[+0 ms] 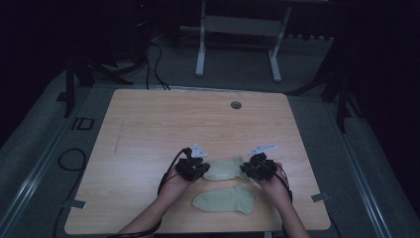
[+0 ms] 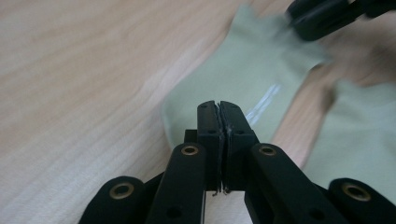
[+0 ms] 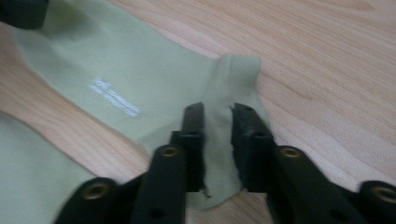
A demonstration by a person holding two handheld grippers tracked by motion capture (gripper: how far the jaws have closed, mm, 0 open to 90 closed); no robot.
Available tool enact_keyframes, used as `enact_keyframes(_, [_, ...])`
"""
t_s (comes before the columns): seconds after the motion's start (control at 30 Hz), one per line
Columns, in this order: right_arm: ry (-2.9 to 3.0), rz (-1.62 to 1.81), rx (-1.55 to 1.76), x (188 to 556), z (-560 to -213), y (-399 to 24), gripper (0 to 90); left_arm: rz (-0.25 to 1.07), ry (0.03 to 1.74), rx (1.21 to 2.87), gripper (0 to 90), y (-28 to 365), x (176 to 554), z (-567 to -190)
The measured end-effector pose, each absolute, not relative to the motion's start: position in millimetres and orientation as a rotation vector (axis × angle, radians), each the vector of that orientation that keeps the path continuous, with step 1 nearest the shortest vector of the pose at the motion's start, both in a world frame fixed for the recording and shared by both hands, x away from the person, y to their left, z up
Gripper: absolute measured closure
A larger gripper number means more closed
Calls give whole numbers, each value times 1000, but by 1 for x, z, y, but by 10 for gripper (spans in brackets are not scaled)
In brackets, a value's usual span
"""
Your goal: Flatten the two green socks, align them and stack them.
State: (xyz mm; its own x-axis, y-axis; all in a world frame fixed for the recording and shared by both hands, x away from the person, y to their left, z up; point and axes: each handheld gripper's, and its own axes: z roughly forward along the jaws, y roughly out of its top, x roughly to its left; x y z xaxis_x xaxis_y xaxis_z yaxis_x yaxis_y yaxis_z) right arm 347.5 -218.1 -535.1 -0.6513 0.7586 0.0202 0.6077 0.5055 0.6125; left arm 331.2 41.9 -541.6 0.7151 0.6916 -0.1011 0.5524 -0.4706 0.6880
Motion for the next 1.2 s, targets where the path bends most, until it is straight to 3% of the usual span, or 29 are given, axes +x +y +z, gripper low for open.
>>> enact_keyframes(0.57, [2487,817,1166,358,-548,-224,716,242,1007,2186,870,48,349,-559])
enact_keyframes(0.63, [2498,832,1168,359,-548,-224,702,220,1000,2178,807,48,348,-558])
enact_keyframes(0.73, [2501,855,1172,358,-544,-224,684,208,973,2164,602,48,341,-550])
enact_keyframes(0.8, [2488,884,1183,356,-539,-225,671,205,947,2162,559,49,334,-542])
enact_keyframes(1.07, [2525,951,1106,326,-515,-230,613,176,912,2151,476,66,304,-524])
enact_keyframes(1.2, [2541,941,1076,308,-514,-235,606,143,879,2180,476,70,285,-526])
